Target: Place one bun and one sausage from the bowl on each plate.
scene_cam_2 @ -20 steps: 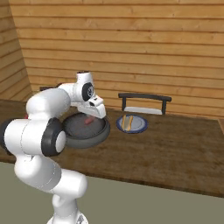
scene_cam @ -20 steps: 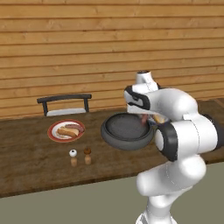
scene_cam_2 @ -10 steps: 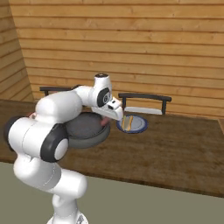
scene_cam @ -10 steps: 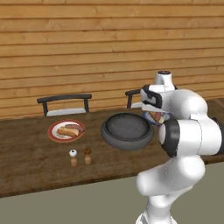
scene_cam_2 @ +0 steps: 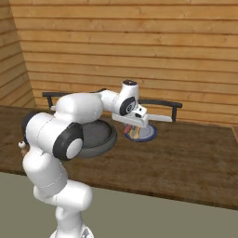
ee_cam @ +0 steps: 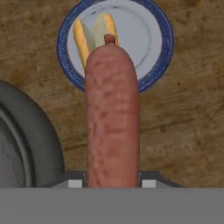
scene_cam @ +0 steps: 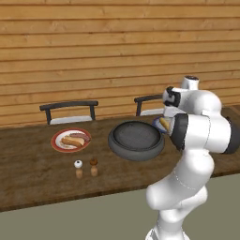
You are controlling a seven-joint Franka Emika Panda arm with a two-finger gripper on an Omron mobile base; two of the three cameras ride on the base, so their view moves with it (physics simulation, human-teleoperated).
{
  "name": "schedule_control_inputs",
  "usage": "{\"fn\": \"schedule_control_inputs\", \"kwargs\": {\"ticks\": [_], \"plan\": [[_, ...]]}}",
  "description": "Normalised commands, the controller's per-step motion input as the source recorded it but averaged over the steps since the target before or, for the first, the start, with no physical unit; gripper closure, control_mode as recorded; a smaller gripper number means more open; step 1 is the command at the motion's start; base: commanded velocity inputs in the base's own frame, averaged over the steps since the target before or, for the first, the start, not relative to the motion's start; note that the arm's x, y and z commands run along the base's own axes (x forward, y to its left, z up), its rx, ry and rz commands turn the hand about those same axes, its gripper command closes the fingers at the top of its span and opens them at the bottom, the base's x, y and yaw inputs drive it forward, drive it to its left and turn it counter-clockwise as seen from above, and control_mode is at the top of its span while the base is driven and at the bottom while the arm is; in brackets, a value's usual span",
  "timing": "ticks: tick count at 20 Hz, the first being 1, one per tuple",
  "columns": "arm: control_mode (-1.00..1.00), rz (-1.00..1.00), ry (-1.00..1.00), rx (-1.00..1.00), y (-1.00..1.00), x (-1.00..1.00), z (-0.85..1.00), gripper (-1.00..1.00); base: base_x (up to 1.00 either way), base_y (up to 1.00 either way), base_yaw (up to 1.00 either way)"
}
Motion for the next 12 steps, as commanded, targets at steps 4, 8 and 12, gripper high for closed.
{"fn": "schedule_control_inputs", "kwargs": {"ticks": [4, 8, 12], "plan": [[-1.0, 0.27, 0.02, 0.03, -0.19, 0.45, -0.33, 1.0, 0.0, 0.0, 0.0], [-1.0, 0.18, 0.0, 0.01, -0.34, 0.16, -0.08, 1.0, 0.0, 0.0, 0.0], [-1.0, 0.11, 0.0, 0.0, -0.22, 0.13, -0.16, 1.0, 0.0, 0.0, 0.0]]}}
